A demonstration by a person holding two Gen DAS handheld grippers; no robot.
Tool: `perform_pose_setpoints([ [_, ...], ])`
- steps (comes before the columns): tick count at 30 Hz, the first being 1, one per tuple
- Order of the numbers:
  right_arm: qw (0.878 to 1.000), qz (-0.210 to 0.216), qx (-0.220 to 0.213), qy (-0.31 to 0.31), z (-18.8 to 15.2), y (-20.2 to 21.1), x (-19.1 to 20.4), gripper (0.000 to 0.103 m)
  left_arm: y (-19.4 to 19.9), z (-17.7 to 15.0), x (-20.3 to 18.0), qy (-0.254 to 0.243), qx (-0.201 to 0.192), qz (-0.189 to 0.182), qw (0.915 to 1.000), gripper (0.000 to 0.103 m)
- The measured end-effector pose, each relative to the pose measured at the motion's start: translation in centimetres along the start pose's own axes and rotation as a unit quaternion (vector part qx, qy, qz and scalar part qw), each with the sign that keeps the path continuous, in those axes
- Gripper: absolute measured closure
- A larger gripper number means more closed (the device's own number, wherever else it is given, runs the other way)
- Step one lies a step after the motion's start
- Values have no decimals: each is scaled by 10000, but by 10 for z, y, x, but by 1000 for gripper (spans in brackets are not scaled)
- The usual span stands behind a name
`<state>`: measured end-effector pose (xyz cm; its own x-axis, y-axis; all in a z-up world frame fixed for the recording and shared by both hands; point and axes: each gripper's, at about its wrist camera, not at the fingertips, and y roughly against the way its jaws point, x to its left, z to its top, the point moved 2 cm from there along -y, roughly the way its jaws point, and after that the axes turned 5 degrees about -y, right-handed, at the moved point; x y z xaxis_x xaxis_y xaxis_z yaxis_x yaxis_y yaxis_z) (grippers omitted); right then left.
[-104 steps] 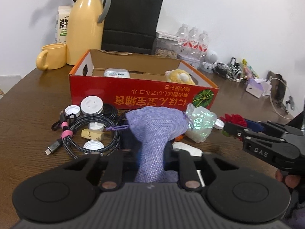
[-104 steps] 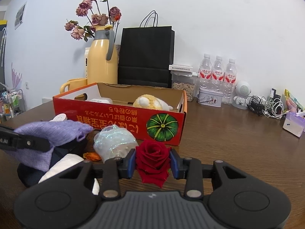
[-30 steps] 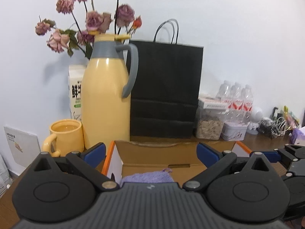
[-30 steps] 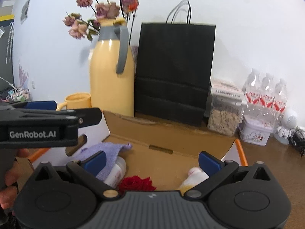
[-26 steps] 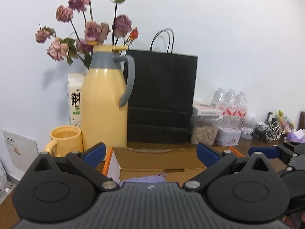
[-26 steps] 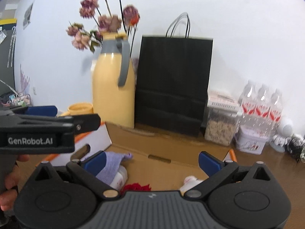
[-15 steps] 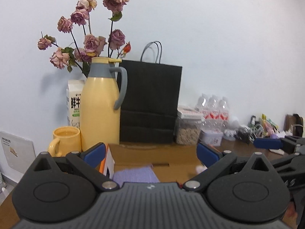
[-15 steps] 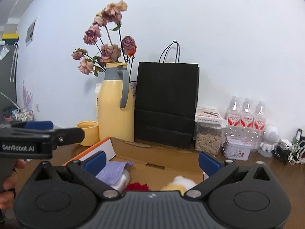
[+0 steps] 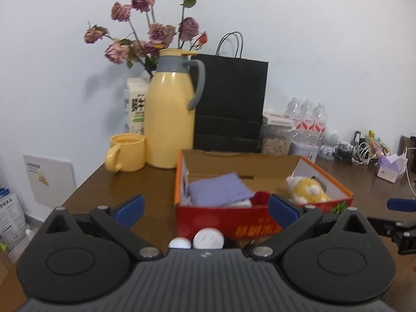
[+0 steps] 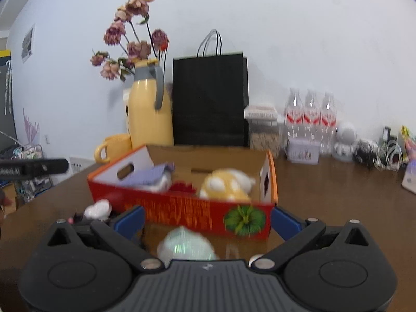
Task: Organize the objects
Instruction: 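Grasp the white cloth bundle with the right tool while the left tool approaches the cable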
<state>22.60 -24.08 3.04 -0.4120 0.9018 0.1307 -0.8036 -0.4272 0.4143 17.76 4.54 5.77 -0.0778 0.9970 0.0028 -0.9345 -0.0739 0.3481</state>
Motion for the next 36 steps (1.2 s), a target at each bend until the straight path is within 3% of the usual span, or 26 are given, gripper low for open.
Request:
perform_pose_setpoints([
  [11, 9974, 415, 578, -90, -52, 20, 26, 0, 37, -37, 13, 100, 338, -33, 9994, 0],
  [19, 9924, 560, 1076, 208, -77, 20, 56, 0, 55, -55, 22, 139, 491, -20, 9987, 0],
  [27, 9874, 313, 1418, 628, -83, 5, 59, 0, 62, -57, 34, 224, 490, 38, 9985, 0],
  [36, 9852, 616, 1525, 487, -76, -8, 45, 2, 63, -61, 44, 294, 553, 103, 9980, 0],
])
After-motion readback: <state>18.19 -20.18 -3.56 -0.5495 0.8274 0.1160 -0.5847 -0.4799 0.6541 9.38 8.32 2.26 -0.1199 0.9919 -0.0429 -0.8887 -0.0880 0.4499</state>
